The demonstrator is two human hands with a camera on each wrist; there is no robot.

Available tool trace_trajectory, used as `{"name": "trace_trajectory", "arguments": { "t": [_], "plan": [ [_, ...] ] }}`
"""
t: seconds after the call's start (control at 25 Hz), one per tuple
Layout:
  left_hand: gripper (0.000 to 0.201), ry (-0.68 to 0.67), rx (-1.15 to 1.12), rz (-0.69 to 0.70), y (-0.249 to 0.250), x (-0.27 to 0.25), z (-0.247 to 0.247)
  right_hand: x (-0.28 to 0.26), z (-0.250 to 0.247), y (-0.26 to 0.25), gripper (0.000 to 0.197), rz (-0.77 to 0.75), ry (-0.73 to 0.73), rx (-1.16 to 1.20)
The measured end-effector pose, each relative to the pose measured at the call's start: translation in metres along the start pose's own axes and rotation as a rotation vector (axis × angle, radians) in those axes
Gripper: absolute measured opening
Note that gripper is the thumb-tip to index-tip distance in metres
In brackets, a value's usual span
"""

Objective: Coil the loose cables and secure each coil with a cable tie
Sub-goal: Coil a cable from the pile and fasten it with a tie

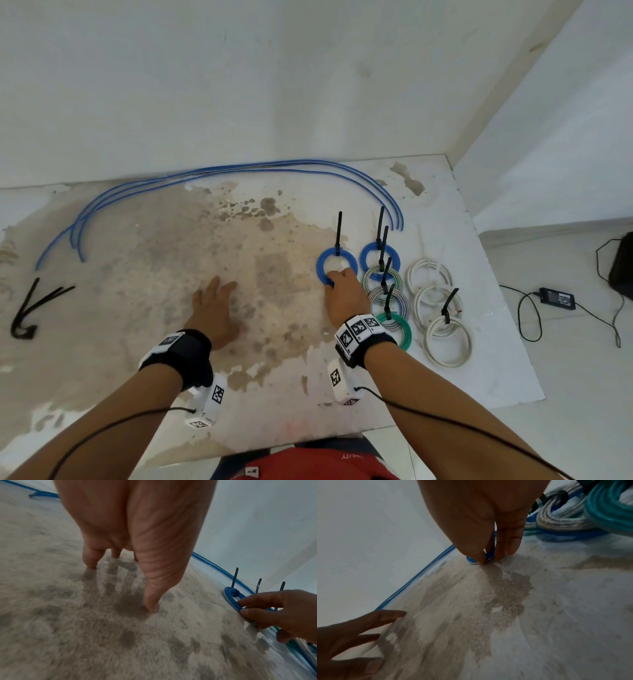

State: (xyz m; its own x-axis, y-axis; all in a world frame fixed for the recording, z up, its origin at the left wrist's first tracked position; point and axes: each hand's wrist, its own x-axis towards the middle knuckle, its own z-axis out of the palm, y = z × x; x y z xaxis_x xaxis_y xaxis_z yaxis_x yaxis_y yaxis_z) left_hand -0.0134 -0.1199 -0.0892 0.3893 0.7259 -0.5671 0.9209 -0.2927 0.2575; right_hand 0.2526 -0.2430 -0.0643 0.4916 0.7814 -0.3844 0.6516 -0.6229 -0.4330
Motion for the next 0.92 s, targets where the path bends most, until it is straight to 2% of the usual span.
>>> {"name": "trace_trajectory", "arguments": {
  "t": [0.44,0.6,0.68,0.8,0.92],
  "plan": [
    [0.095,-0.027,-0.013,-0.007,0.009,-0.009,-0.005,-0.002,-0.002,-0.002,0.035,-0.006,-0.010,0.009],
    [0.084,-0.059,-0.017,-0.023,0.016,-0.022,-0.007,-0.013,-0.006,-0.012,0.040,0.007,0.068,0.067],
    [0.079,-0.043,-0.021,-0.002,0.012,-0.026,-0.006,-0.019,-0.006,-0.029,0.042,-0.048,0.076,0.101],
    [0.057,0.058,-0.089,0.030,0.003,-0.021,-0.023,-0.011,-0.002,-0.069,0.029,-0.221,-0.067,0.136],
    [0.044,0.193,-0.221,-0.051,-0.018,0.000,-0.063,0.014,0.003,-0.117,0.025,-0.302,-0.336,0.061]
  ]
}}
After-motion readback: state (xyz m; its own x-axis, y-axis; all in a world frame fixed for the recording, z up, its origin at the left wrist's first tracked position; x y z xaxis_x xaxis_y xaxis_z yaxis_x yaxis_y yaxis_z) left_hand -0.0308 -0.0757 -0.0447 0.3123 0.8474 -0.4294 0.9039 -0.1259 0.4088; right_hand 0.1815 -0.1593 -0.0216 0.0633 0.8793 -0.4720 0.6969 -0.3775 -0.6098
